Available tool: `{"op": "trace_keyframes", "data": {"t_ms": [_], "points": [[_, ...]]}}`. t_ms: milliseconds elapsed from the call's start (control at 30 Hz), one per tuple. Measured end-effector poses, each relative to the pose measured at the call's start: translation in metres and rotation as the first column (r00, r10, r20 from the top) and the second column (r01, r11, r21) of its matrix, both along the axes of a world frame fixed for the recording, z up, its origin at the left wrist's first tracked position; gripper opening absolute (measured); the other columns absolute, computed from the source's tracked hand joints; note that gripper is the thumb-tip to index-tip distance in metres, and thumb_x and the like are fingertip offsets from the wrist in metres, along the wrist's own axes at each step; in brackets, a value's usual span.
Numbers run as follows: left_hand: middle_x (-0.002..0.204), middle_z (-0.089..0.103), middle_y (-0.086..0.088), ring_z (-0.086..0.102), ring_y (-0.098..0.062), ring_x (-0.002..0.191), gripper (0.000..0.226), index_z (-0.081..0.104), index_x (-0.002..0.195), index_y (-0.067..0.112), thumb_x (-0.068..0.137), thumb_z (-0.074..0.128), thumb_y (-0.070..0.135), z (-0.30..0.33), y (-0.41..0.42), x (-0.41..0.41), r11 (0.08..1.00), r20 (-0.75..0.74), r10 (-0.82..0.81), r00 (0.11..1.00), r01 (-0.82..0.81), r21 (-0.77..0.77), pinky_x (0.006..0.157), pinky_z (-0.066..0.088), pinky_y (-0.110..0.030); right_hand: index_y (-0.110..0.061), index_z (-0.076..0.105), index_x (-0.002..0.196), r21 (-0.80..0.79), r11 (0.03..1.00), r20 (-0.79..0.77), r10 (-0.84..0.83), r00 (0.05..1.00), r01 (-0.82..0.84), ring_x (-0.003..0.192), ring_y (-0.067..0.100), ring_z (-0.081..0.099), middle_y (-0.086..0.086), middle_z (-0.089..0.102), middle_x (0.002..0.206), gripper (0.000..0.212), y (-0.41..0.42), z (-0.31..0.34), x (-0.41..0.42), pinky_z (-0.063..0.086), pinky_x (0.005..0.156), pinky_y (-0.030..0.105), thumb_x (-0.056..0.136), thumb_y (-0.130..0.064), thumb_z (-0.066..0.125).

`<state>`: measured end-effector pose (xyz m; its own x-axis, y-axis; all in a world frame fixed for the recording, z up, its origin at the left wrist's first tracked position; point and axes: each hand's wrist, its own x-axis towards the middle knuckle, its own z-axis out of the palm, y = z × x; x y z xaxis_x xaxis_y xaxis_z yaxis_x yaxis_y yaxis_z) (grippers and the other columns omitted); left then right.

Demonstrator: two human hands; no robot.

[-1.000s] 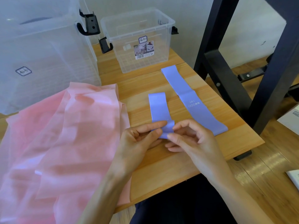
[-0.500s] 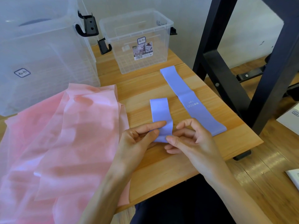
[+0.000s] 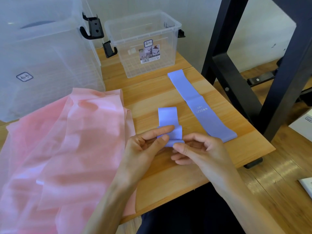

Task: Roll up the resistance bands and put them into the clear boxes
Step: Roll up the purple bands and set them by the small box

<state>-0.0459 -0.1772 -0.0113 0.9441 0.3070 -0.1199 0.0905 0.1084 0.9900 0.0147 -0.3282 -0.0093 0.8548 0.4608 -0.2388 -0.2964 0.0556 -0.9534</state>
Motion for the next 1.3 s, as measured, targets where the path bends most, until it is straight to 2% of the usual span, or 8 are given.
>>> {"op": "trace_keyframes", "data": {"t_ms": [133,267,533,667,767,933,1067,1300], "points": [[0.088,0.072,-0.009,0.065,-0.003,0.086,0.029,0.074,0.105,0.022,0.077,0.068,0.020,0.001,0.000,-0.002,0.999,0.023,-0.012,1.000,0.011,0.034,0.078,0.049,-0.010,0.006,0.068,0.088,-0.020,1.000,-0.009,0.014,1.000,-0.014,0.069,0.028,0.074,0.016,0.073,0.075,0.019,0.000,0.004,0.002,0.061,0.062,0.029,0.079,-0.009,0.076],[0.088,0.077,0.005,0.069,0.001,0.086,0.022,0.074,0.101,0.020,0.084,0.066,0.008,0.001,-0.002,0.000,0.999,0.007,0.033,0.999,-0.033,-0.007,0.077,0.050,-0.010,-0.001,0.071,0.094,0.060,0.998,-0.070,-0.033,0.997,0.037,0.078,0.027,0.075,0.014,0.075,0.082,0.014,0.000,0.005,0.001,0.060,0.067,0.025,0.080,-0.002,0.073],[0.091,0.077,-0.004,0.072,-0.015,0.090,0.027,0.080,0.096,0.025,0.071,0.070,0.024,0.000,-0.002,-0.003,0.991,-0.005,0.070,0.998,-0.070,-0.110,0.085,0.057,-0.024,0.002,0.071,0.087,0.047,0.999,-0.077,0.021,0.997,-0.017,0.080,0.026,0.075,0.013,0.075,0.083,0.024,-0.002,0.008,0.001,0.060,0.068,0.026,0.073,-0.017,0.075],[0.094,0.077,-0.003,0.073,-0.015,0.092,0.024,0.080,0.094,0.023,0.073,0.069,0.024,0.002,-0.003,-0.004,0.997,0.006,0.066,0.998,-0.066,-0.047,0.087,0.056,-0.023,-0.002,0.072,0.099,0.101,0.994,-0.142,-0.026,0.990,0.040,0.076,0.026,0.075,0.016,0.075,0.087,0.037,0.000,0.007,0.000,0.059,0.067,0.026,0.065,-0.017,0.076],[0.100,0.077,-0.003,0.072,-0.016,0.100,0.028,0.077,0.103,0.016,0.079,0.067,0.024,0.003,-0.005,-0.006,0.999,0.004,0.037,0.999,-0.037,-0.004,0.090,0.055,-0.024,0.000,0.073,0.093,0.057,0.998,-0.115,-0.031,0.993,0.037,0.068,0.024,0.073,0.015,0.074,0.078,0.031,-0.001,0.009,0.000,0.059,0.062,0.026,0.069,-0.020,0.075],[0.098,0.077,0.006,0.070,-0.004,0.098,0.021,0.076,0.101,0.018,0.083,0.067,0.022,0.004,-0.008,-0.010,0.995,0.014,0.044,0.999,-0.045,0.093,0.083,0.049,-0.012,0.000,0.073,0.087,0.003,1.000,-0.062,-0.003,0.998,0.003,0.065,0.022,0.072,0.011,0.071,0.070,0.017,-0.006,0.012,-0.001,0.058,0.059,0.025,0.083,-0.017,0.072],[0.098,0.077,0.001,0.072,-0.007,0.093,0.019,0.074,0.105,0.015,0.090,0.064,0.010,0.002,-0.011,-0.013,0.998,0.001,0.059,0.998,-0.059,0.008,0.076,0.054,-0.014,0.004,0.072,0.090,0.017,1.000,-0.060,0.001,0.998,0.000,0.074,0.024,0.074,0.013,0.074,0.081,0.021,-0.006,0.011,-0.004,0.060,0.065,0.026,0.082,-0.016,0.073],[0.095,0.077,0.011,0.067,0.006,0.093,0.025,0.073,0.107,0.017,0.087,0.066,0.004,0.003,-0.011,-0.017,0.997,0.068,0.037,0.997,-0.041,0.072,0.077,0.047,-0.007,0.013,0.066,0.087,0.017,0.999,-0.122,0.029,0.992,-0.027,0.068,0.021,0.071,0.011,0.068,0.073,0.034,-0.007,0.010,-0.008,0.059,0.064,0.027,0.078,-0.019,0.075]]}}
